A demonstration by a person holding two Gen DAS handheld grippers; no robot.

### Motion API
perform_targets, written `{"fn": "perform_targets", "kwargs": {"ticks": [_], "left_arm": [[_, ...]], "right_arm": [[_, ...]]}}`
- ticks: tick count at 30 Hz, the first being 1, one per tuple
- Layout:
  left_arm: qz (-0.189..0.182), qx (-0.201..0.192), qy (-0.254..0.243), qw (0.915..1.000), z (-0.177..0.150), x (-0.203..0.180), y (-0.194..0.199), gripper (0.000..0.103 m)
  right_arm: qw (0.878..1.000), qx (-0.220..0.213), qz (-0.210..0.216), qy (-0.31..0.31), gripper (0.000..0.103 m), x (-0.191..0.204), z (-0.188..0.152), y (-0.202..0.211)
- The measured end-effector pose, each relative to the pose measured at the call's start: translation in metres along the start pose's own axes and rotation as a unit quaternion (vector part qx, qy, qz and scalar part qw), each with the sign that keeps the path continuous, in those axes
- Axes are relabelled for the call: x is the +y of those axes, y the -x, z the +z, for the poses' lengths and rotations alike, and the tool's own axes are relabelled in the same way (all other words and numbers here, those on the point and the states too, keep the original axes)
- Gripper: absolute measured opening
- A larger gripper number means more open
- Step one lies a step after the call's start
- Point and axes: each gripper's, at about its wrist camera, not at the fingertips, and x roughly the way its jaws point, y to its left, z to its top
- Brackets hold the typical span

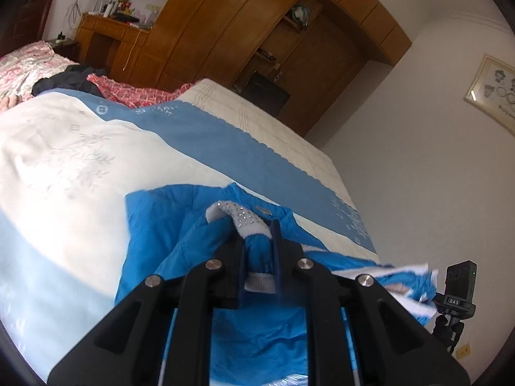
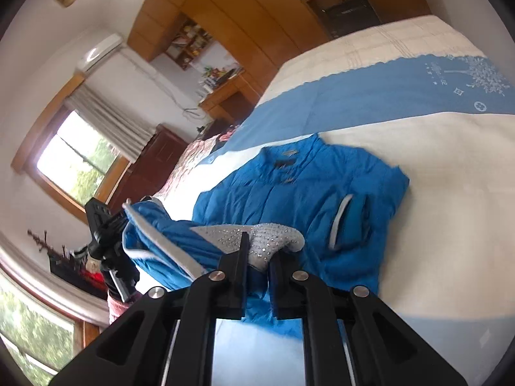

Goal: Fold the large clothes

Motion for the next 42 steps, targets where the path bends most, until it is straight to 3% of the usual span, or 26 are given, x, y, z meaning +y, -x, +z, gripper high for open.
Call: {"fn": "perform_targets", "kwargs": {"ticks": [8, 15, 21, 24, 25, 26, 27, 30, 34, 37, 39, 41, 42], "left_arm": [[0.029, 0.044, 0.012, 0.9985, 0.034, 0.025, -0.097, 0.013], [0.079, 0.093, 0.025, 0.9922, 0.040, 0.056, -0.171, 0.016], [0.068, 0.112, 0.049, 0.9902, 0.036, 0.070, -0.176, 0.021], [0.046, 0.115, 0.063, 0.9902, 0.037, 0.070, -0.158, 0.031], [0.040, 0.111, 0.064, 0.9909, 0.037, 0.068, -0.149, 0.043], [0.040, 0.104, 0.058, 0.9921, 0.034, 0.064, -0.137, 0.052], [0.041, 0.096, 0.047, 0.9934, 0.033, 0.060, -0.124, 0.053], [0.076, 0.085, 0.000, 0.9935, 0.019, 0.052, -0.089, 0.058], [0.138, 0.103, -0.047, 0.9839, -0.009, 0.056, -0.082, 0.061], [0.152, 0.123, -0.065, 0.9785, -0.031, 0.059, -0.091, 0.059], [0.175, 0.114, -0.090, 0.9738, -0.039, 0.052, -0.094, 0.049], [0.190, 0.106, -0.109, 0.9699, -0.041, 0.044, -0.095, 0.026], [0.191, 0.100, -0.110, 0.9702, -0.040, 0.041, -0.093, 0.022]], "right_arm": [[0.998, 0.019, -0.003, -0.056, 0.010, -0.056, 0.045, -0.051], [0.995, 0.046, -0.028, -0.084, 0.012, -0.104, 0.060, -0.094], [0.995, 0.038, 0.003, -0.089, 0.022, -0.116, 0.058, -0.091], [0.995, 0.040, 0.029, -0.089, 0.031, -0.116, 0.051, -0.077], [0.995, 0.035, 0.030, -0.083, 0.046, -0.113, 0.049, -0.072], [0.997, 0.025, 0.020, -0.069, 0.069, -0.108, 0.047, -0.064], [0.999, 0.011, 0.006, -0.052, 0.073, -0.102, 0.044, -0.055], [1.000, 0.010, -0.011, -0.027, 0.071, -0.091, 0.034, -0.044], [0.997, 0.034, -0.062, -0.008, 0.069, -0.083, 0.017, -0.057], [0.995, 0.062, -0.074, -0.009, 0.054, -0.082, 0.011, -0.078], [0.992, 0.064, -0.111, 0.005, 0.034, -0.077, 0.009, -0.088], [0.990, 0.055, -0.129, 0.016, 0.018, -0.071, 0.012, -0.089], [0.990, 0.047, -0.132, 0.019, 0.014, -0.068, 0.014, -0.086]]}}
